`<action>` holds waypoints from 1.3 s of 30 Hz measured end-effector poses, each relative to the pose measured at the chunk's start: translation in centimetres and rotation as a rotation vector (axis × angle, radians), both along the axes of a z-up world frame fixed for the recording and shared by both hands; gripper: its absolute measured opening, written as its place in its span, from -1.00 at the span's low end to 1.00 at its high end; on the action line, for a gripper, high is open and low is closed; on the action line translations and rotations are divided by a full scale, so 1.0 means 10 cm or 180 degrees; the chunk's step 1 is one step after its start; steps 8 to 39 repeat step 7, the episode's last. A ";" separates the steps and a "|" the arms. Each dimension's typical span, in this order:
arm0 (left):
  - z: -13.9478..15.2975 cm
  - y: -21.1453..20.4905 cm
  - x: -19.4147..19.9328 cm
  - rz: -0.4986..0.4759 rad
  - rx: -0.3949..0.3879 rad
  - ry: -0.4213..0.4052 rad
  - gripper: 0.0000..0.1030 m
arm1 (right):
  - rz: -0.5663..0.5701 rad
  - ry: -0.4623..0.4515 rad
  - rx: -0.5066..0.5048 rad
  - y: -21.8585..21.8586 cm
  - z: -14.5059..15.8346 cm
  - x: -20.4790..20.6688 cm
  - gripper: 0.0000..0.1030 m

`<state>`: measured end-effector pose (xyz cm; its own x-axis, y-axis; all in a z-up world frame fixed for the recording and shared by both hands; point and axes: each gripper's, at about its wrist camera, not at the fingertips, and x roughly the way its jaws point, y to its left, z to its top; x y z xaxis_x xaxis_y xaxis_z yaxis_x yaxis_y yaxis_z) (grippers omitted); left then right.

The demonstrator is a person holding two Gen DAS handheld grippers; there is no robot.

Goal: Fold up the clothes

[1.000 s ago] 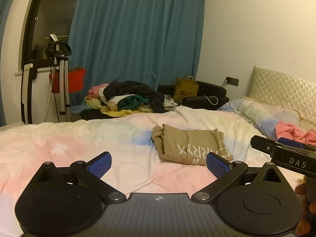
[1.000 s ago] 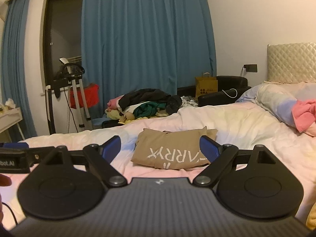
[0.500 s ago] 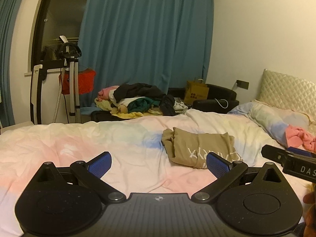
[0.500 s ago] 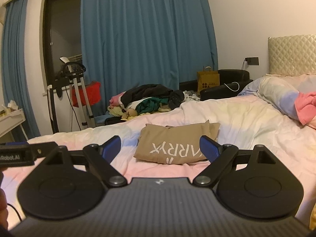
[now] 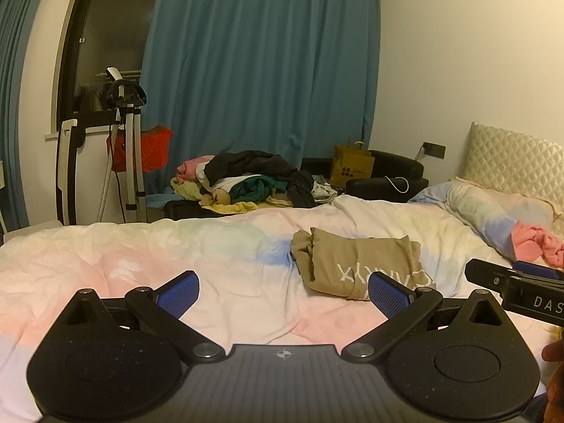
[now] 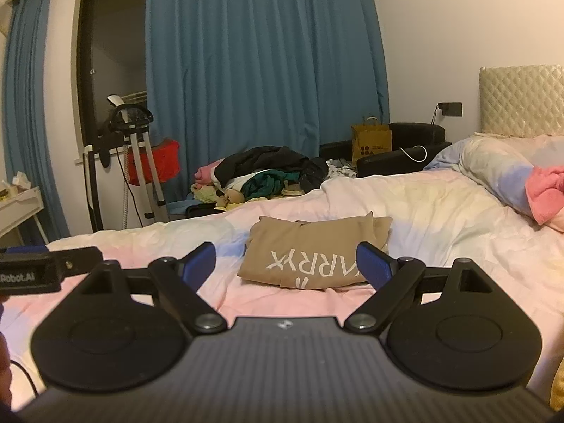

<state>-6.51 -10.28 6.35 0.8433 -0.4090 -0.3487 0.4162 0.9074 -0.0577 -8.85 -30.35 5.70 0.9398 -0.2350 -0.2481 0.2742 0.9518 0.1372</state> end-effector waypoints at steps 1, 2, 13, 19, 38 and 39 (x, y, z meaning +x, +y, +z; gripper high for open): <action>0.00 0.00 0.00 0.0001 -0.0005 0.0004 0.99 | 0.0000 0.0002 -0.0002 0.00 0.00 0.00 0.71; 0.01 0.01 0.00 -0.0001 -0.0013 0.0005 0.99 | -0.0001 0.0004 -0.0004 0.00 0.00 0.00 0.71; 0.01 0.03 -0.02 -0.0027 -0.0021 -0.0019 0.99 | -0.0002 0.0013 -0.0014 0.00 0.01 0.01 0.71; 0.01 0.03 -0.02 -0.0027 -0.0021 -0.0019 0.99 | -0.0002 0.0013 -0.0014 0.00 0.01 0.01 0.71; 0.01 0.03 -0.02 -0.0027 -0.0021 -0.0019 0.99 | -0.0002 0.0013 -0.0014 0.00 0.01 0.01 0.71; 0.01 0.03 -0.02 -0.0027 -0.0021 -0.0019 0.99 | -0.0002 0.0013 -0.0014 0.00 0.01 0.01 0.71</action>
